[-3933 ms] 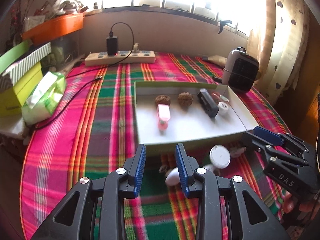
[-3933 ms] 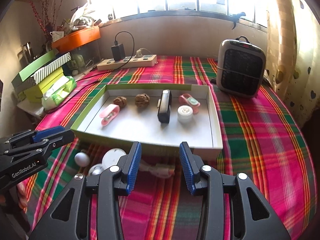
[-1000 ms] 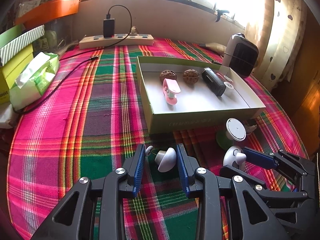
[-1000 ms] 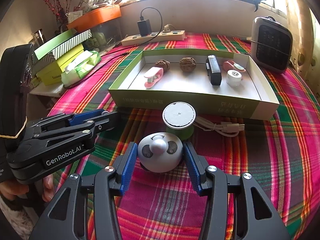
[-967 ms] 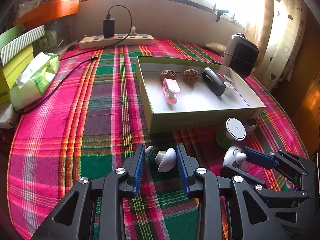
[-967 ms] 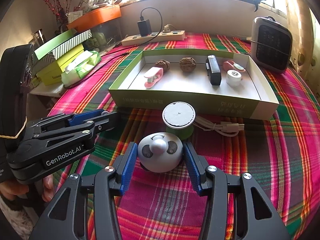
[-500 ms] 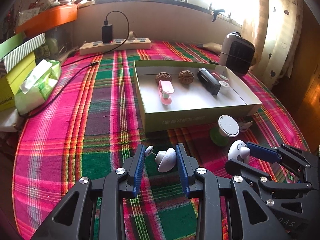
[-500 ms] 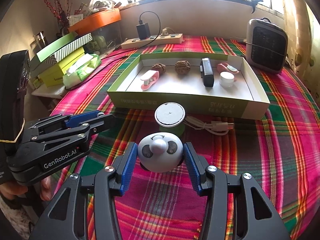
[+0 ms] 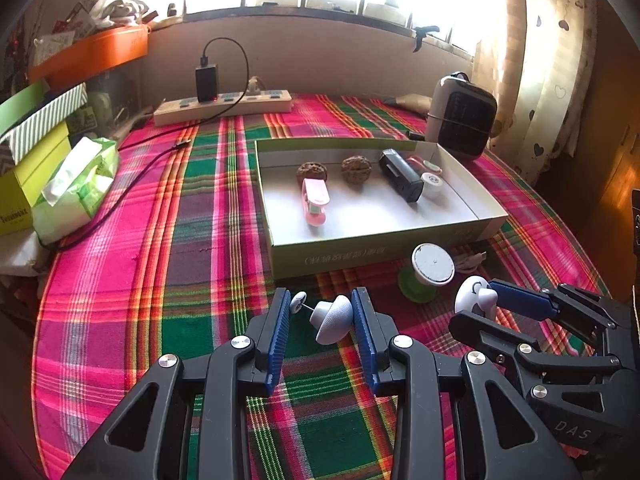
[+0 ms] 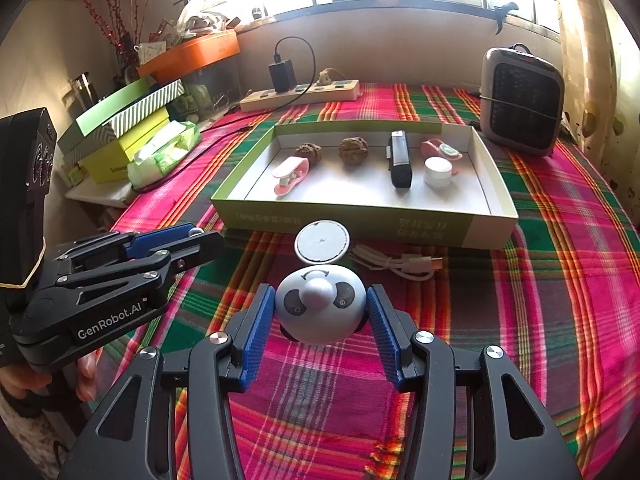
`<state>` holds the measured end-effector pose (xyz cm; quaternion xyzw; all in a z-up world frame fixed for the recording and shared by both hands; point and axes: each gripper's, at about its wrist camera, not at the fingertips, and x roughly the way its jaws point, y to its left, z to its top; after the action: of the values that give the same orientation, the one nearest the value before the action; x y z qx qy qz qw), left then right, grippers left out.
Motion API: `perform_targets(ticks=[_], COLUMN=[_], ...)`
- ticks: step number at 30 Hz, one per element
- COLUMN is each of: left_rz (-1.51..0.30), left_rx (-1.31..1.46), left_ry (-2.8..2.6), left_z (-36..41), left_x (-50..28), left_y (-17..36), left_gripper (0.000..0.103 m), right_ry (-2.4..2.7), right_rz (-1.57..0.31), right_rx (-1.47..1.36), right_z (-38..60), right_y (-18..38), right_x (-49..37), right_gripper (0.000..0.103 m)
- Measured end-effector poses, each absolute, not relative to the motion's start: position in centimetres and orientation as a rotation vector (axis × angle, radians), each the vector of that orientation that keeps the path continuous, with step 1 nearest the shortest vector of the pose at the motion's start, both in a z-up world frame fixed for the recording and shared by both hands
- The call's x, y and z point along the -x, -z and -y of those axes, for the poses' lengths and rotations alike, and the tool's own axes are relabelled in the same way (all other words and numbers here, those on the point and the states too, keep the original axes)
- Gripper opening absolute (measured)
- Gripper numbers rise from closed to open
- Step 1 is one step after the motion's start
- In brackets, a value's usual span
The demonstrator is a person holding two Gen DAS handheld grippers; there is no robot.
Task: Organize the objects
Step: 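Grasp the white panda-face gadget with the right gripper while the left grasps the white mushroom piece, then carry the panda gadget with the right gripper while the left carries the mushroom over the tray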
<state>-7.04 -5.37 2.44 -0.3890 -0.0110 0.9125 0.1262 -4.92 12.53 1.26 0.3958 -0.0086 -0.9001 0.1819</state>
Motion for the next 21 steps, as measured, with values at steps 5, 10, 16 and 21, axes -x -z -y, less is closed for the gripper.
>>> perform_targets(ticks=[5,10,16,21], left_rz=[0.037,0.042,0.033,0.038], left_rx=[1.119,1.108,1.102,1.106], left_ry=[-2.657,-2.652,-2.657,-2.658], left_z=[5.1,4.7,4.4,4.3], left_x=[7.2,7.5,8.1,8.9], left_y=[-3.0,-3.5,-3.9,-4.1], left_gripper=[0.030,0.030,0.030,0.030], right_ry=[2.549,2.563,2.579,2.591], right_rz=[0.027,0.026,0.025,0.003], right_rx=[-1.092,-1.071,-1.054,-1.033], right_z=[-13.0,-13.4,-13.9,-13.9], right_y=[-1.9,-2.6,-3.1,-3.7], right_x=[5.0,5.3,6.1,7.0], right_gripper=[0.049,0.049,0.049,0.049])
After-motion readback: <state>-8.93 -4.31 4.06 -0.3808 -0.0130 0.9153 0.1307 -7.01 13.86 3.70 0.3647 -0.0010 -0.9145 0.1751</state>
